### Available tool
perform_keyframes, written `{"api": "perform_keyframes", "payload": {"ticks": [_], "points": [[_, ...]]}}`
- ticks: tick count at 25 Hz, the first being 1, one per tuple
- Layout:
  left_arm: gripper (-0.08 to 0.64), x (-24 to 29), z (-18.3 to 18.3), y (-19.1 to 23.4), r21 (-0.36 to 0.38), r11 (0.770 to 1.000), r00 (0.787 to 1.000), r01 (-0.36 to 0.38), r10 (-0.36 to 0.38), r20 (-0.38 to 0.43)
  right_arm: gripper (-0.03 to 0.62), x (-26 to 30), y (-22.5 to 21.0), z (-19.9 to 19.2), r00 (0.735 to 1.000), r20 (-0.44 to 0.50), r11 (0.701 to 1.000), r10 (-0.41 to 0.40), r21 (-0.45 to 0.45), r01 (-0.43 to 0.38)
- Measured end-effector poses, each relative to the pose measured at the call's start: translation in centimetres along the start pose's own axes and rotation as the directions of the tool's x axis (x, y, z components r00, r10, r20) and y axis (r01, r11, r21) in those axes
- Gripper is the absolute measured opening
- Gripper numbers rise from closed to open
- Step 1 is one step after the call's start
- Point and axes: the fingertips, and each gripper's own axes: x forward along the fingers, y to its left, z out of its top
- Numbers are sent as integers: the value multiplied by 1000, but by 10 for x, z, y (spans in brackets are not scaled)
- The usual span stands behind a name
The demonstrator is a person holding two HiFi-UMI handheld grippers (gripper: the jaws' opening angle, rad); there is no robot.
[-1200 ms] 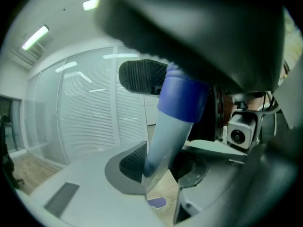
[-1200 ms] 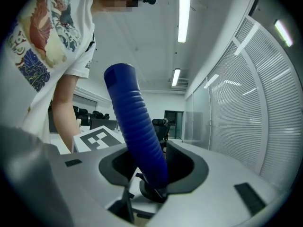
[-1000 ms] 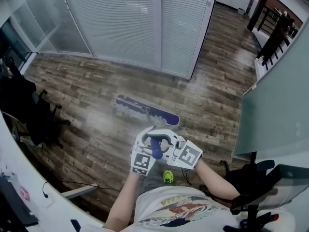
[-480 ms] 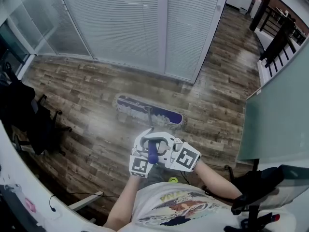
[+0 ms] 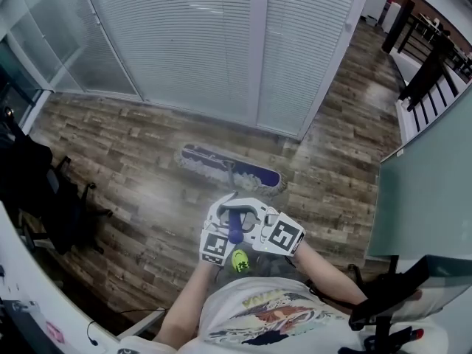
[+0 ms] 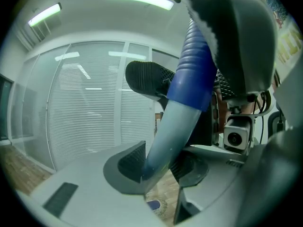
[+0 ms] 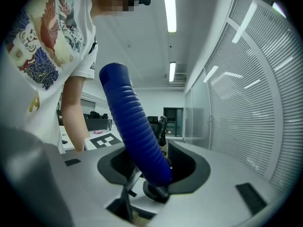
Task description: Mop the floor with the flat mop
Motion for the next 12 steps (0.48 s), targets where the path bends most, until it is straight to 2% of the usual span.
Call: {"api": "perform_keyframes", "payload": {"ticks": [3,7,12], "points": [[126,21,-2,27,14,1000,1000,-12,12,-6,179,11,-30,-4,1000,7,1000,4,3,-4],[126,57,-2,68,26,999,999,-32,33,-9,179,27,-81,-7,999,41,999,-3,54,0],[124,120,6,117,23,999,999,-36,37,-17,179,36,-161,-16,999,27,1000,22,8,-22]]}}
